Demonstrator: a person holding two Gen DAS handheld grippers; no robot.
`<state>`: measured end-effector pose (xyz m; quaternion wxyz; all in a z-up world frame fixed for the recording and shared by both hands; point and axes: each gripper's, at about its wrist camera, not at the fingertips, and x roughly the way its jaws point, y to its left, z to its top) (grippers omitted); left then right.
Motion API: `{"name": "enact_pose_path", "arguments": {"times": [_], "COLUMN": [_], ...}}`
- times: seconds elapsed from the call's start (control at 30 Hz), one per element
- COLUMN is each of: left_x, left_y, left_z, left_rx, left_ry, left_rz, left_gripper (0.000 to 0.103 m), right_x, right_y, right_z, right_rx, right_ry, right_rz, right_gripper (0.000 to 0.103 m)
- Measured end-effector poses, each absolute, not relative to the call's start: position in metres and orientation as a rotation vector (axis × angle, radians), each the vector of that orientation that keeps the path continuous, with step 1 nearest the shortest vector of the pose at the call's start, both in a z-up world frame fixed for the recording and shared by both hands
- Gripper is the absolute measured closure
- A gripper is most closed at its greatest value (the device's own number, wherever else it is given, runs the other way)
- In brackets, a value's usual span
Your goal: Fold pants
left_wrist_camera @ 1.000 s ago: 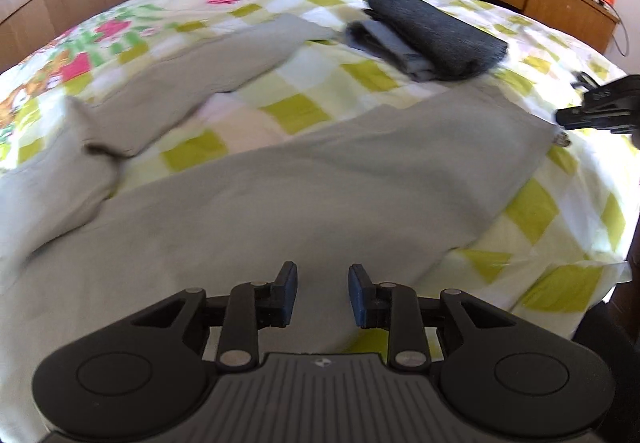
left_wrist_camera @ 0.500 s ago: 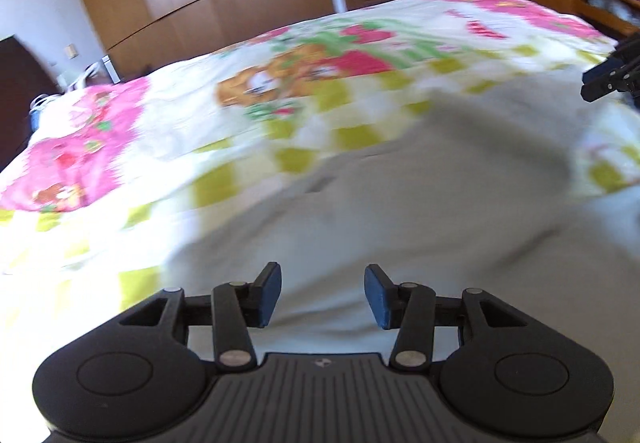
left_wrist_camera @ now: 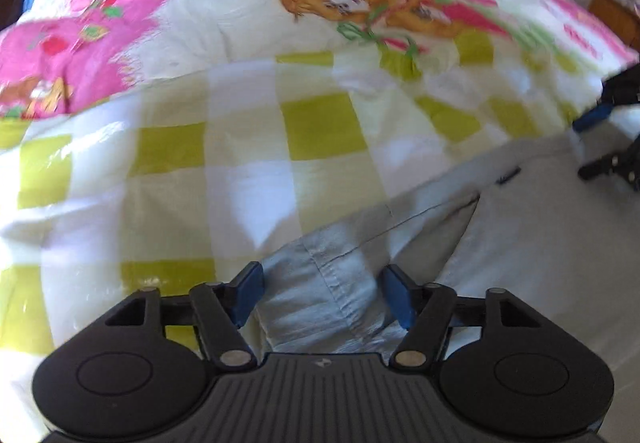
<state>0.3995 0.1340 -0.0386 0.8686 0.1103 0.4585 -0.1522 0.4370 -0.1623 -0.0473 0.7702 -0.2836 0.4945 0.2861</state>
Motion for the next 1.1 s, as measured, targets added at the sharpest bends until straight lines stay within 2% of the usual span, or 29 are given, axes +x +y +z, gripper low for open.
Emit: {"name": "enact_pose_path", "arguments": {"times": [0.03, 0.07, 0.1, 0.13, 0.17, 0.2, 0.3, 0.5, 0.6, 0.7, 0.8, 0.9, 1.0, 1.1], "left_x": [0.397, 0.396, 0.396, 0.397, 0.396, 0.396, 0.388, 0.339, 0.283, 0.21, 0.137, 0.089, 0.064, 0.055], "left_y": [0.132, 0.132, 0.135, 0.137, 0.139, 0.142, 0.136, 0.135, 0.15, 0.165, 0.173, 0.169, 0.172, 0.175], "left_z": [-0.04, -0.04, -0.039, -0.037, -0.036, -0.033, -0.025, 0.032, 0.071, 0.08, 0.059, 0.016, -0.007, -0.006], "left_rx": [0.256, 0.255, 0.235, 0.218, 0.21, 0.196, 0.226, 0.251, 0.187, 0.143, 0.126, 0.173, 0.125, 0.108], "left_ry": [0.938, 0.932, 0.933, 0.928, 0.919, 0.916, 0.904, 0.747, 0.597, 0.546, 0.575, 0.686, 0.759, 0.731], "left_rz": [-0.321, -0.322, -0.321, -0.31, -0.287, -0.274, -0.26, -0.221, -0.242, -0.263, -0.283, -0.269, -0.252, -0.219], "left_gripper": [0.021, 0.021, 0.028, 0.036, 0.056, 0.065, 0.076, 0.077, 0.077, 0.075, 0.074, 0.071, 0.071, 0.071], "right_x": [0.435, 0.433, 0.432, 0.433, 0.434, 0.433, 0.417, 0.361, 0.303, 0.222, 0.145, 0.095, 0.076, 0.07], "right_y": [-0.162, -0.163, -0.165, -0.169, -0.171, -0.173, -0.167, -0.168, -0.178, -0.185, -0.183, -0.176, -0.169, -0.165], "right_z": [-0.055, -0.057, -0.055, -0.053, -0.052, -0.05, -0.033, 0.041, 0.089, 0.111, 0.096, 0.041, -0.006, -0.016], "right_rx": [-0.622, -0.611, -0.584, -0.547, -0.526, -0.513, -0.529, -0.535, -0.472, -0.444, -0.429, -0.398, -0.346, -0.357], "right_ry": [1.067, 1.05, 1.039, 1.038, 1.042, 1.043, 0.992, 0.786, 0.67, 0.619, 0.668, 0.827, 0.955, 0.958], "right_rz": [0.627, 0.63, 0.635, 0.624, 0.59, 0.574, 0.557, 0.514, 0.497, 0.529, 0.557, 0.579, 0.566, 0.54], "right_gripper": [0.042, 0.05, 0.057, 0.081, 0.101, 0.1, 0.101, 0.101, 0.101, 0.101, 0.101, 0.101, 0.101, 0.101]}}
